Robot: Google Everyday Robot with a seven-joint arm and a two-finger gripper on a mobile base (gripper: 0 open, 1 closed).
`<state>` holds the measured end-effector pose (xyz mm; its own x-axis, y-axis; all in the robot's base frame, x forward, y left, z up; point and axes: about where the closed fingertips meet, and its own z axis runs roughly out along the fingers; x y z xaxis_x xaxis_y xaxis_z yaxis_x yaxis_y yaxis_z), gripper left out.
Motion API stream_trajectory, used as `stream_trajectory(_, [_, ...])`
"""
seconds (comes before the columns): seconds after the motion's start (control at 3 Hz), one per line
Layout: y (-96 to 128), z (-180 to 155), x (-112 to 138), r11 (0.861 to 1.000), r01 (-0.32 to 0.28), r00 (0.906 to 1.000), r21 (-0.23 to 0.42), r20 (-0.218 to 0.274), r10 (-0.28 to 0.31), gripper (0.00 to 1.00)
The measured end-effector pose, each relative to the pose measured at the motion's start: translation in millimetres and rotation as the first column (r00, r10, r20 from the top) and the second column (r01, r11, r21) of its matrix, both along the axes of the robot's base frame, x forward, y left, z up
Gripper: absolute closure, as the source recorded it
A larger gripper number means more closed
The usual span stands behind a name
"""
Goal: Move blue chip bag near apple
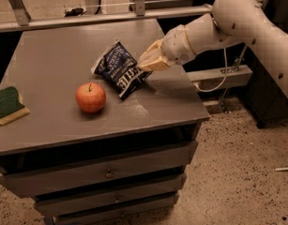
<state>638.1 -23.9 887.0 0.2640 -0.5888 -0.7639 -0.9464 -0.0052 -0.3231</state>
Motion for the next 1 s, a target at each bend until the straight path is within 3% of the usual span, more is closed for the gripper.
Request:
stream_trajectory(0.33, [5.0,5.6,-15.4,0.997,-0.073,0.9973,-0.017,0.004,0.073,0.98])
stream_trajectory(0.67, [9.4,6.8,-21.7,0.994,-0.107,0.9942,-0.026,-0.007,0.107,0.67])
stream_trajectory(1.0, [13.7,5.7,-23.3,0.992,-0.123,0.9923,-0.027,-0.014,0.123,0.44])
